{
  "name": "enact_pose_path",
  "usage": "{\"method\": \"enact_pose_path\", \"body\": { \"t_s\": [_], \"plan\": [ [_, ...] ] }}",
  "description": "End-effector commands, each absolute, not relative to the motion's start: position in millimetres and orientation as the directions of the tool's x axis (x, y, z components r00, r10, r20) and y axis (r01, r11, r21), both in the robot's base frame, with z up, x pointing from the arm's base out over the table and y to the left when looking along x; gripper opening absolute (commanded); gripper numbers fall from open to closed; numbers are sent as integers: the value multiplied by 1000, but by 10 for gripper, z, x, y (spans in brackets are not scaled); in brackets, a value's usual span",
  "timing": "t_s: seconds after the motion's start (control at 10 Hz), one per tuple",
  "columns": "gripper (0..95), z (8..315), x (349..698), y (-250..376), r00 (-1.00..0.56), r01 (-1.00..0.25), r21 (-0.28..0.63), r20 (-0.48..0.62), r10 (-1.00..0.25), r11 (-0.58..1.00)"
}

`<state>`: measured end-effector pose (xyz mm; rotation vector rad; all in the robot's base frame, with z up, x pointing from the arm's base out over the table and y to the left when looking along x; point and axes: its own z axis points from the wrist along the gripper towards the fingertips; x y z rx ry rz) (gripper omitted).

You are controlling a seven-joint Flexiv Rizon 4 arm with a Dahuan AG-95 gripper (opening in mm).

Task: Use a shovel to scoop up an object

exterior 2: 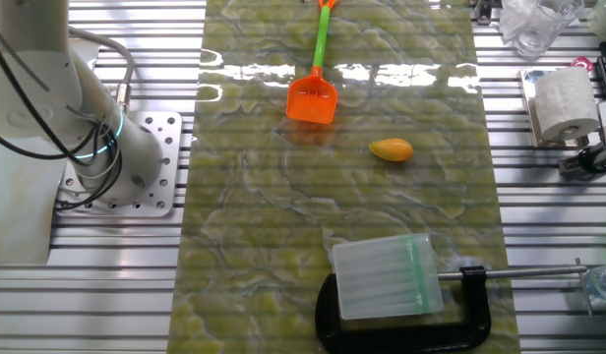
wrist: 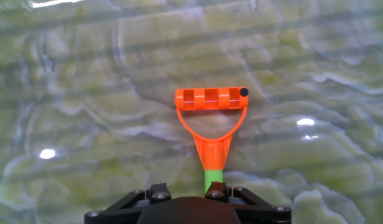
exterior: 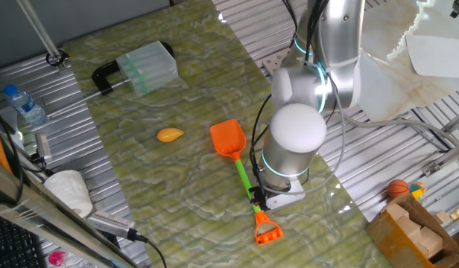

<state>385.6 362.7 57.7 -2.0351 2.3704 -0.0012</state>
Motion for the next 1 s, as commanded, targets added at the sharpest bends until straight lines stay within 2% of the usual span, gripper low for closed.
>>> {"method": "enact_pose_path", "body": {
  "t_s": [0.1, 0.5, 0.8, 1.0],
  "plan": [
    [380, 570, 3907, 3670, -173, -985, -7, -3, -985, 173],
    [380, 598, 3948, 3681, -201, -980, -10, 50, -978, 201],
    [380, 597, 3947, 3682, -204, -979, -1, 47, -978, 204],
    [380, 597, 3947, 3682, -212, -976, 47, 62, -975, 215]
  ]
}}
